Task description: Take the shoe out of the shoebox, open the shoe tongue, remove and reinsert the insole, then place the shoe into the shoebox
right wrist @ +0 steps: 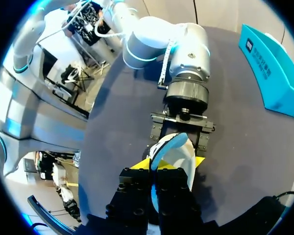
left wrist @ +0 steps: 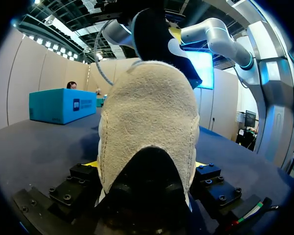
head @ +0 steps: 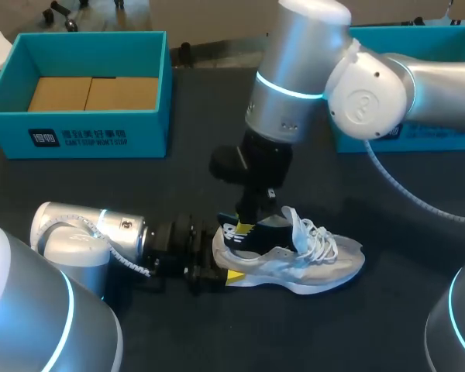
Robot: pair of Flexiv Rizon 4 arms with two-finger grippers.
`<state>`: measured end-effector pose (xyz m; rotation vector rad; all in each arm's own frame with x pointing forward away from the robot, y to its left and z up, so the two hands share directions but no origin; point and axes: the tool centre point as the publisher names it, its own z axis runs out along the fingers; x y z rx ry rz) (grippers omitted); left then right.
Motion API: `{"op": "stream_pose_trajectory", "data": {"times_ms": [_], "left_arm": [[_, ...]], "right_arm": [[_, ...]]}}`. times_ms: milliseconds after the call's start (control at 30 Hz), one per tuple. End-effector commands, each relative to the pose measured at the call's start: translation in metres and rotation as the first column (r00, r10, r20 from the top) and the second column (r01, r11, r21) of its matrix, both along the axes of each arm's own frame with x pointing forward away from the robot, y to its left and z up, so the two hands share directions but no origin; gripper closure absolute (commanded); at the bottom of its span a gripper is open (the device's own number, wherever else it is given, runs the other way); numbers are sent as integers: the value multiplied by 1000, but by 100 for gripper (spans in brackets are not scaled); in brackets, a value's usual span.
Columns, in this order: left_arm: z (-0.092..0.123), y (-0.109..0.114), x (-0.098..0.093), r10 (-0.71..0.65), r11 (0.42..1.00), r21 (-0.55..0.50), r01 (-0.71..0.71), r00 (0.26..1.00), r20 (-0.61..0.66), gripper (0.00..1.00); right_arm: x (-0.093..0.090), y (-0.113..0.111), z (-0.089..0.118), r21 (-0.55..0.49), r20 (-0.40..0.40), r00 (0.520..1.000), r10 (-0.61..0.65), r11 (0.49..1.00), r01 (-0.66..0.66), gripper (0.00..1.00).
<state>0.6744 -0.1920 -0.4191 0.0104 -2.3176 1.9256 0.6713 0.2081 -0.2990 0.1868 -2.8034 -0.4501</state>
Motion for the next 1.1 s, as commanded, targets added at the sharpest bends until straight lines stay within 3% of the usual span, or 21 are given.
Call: {"op": "stream_pose_trajectory", "data": {"times_ms": [33, 667, 1100], "left_arm": [[-1, -1, 1, -1, 1000, 2, 1, 1000, -1, 100], [-1, -1, 1, -1, 1000, 2, 1, 1000, -1, 100], [-1, -1, 1, -1, 1000, 2, 1, 1000, -1, 100]], "right_arm": [[-4, -5, -3, 16, 6, 1000, -9, 1000, 9, 100], [-11, -13, 3, 27, 29, 999, -23, 999, 22, 100], [8, 3, -7, 36, 5, 999, 52, 998, -52, 100]]}}
